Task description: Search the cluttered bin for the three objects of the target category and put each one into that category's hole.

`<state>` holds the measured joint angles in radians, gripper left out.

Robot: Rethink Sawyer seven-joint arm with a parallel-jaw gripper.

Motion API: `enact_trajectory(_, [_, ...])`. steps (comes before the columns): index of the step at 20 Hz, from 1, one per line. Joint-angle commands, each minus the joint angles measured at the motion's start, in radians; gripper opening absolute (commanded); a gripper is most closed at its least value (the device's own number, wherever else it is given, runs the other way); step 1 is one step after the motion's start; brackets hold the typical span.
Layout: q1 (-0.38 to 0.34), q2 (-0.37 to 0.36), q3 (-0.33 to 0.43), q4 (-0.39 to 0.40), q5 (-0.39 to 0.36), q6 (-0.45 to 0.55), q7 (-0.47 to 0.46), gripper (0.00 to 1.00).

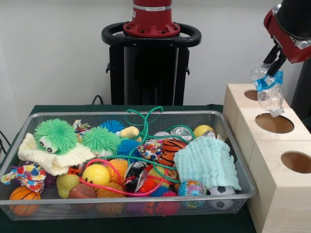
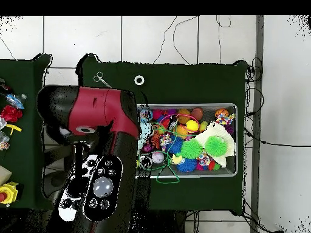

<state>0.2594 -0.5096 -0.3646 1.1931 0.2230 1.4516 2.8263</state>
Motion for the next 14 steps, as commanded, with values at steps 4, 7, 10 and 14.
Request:
enact_trajectory(4, [-0.002, 0.07, 0.017, 0.124, -0.027, -0.076, 0.174, 0.0])
enact_trajectory(7, [-0.003, 0.089, 0.017, 0.119, -0.03, -0.086, 0.176, 0.0])
enact_trajectory(10, [0.001, 0.107, 0.016, 0.115, -0.035, -0.096, 0.179, 0.0])
enact_trajectory(14, [0.004, 0.129, 0.014, 0.106, -0.034, -0.103, 0.187, 0.0])
